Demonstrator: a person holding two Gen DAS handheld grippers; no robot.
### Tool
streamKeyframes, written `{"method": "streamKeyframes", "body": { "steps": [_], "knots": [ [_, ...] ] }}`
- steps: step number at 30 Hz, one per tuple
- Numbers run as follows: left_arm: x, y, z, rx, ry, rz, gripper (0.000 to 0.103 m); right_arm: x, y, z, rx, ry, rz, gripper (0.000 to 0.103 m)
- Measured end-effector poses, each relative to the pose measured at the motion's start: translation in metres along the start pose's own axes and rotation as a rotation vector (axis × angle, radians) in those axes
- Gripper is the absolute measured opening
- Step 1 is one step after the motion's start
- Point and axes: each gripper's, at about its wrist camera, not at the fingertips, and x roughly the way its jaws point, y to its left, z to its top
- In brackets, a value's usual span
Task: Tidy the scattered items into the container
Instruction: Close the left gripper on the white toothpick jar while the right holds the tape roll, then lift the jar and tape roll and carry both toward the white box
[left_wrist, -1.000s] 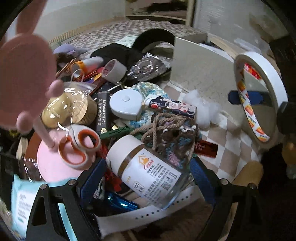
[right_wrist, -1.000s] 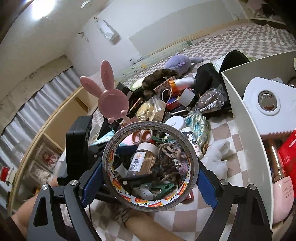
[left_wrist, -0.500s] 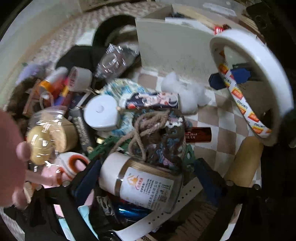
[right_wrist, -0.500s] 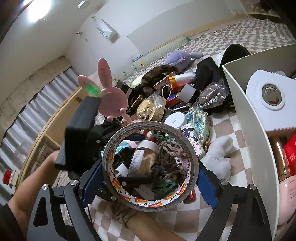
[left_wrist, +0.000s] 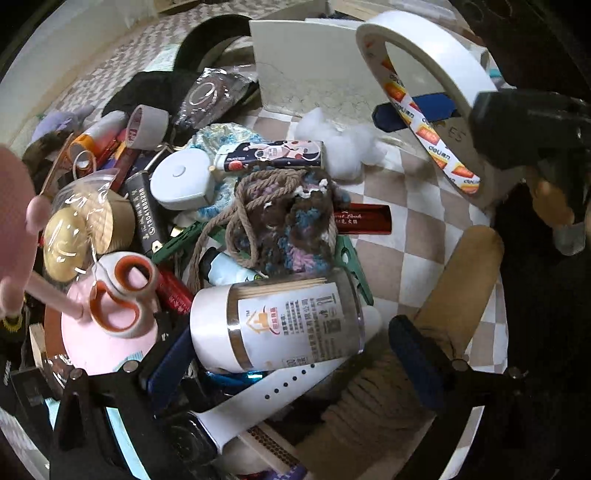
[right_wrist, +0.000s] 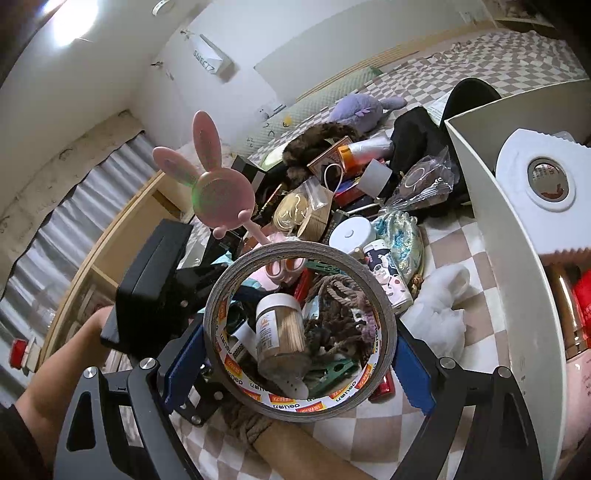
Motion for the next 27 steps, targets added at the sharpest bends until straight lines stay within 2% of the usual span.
{"method": "streamKeyframes", "body": {
  "steps": [6, 7, 8, 14, 18, 21, 27],
  "knots": [
    [-0.003, 0.0, -0.004, -0.118, -0.096, 0.023, 0.097, 0.001, 0.0, -0.001, 0.0, 0.004, -0.014, 0.091],
    [-0.004, 0.0, -0.005, -0.131, -0.11, 0.031, 0.085, 0.001, 0.0, -0.001, -0.002, 0.005, -0.017, 0.091],
    [-0.004, 0.0, -0.005, -0.144, -0.124, 0.038, 0.081, 0.001, 0.001, -0.001, -0.004, 0.006, -0.02, 0.091],
    [-0.007, -0.005, -0.013, -0.21, -0.156, 0.079, 0.08, 0.001, 0.001, -0.001, -0.008, 0.009, -0.027, 0.091],
    [-0.007, -0.008, -0.018, -0.315, -0.174, 0.152, 0.08, 0.001, 0.001, -0.002, -0.011, 0.012, -0.032, 0.091],
    [-0.011, -0.011, -0.025, -0.419, -0.21, 0.201, 0.08, 0.002, 0.003, -0.003, -0.015, 0.015, -0.034, 0.091],
    [-0.025, -0.026, -0.039, -0.535, -0.312, 0.276, 0.081, 0.004, 0.011, -0.005, -0.047, 0.024, -0.045, 0.091]
  ]
}}
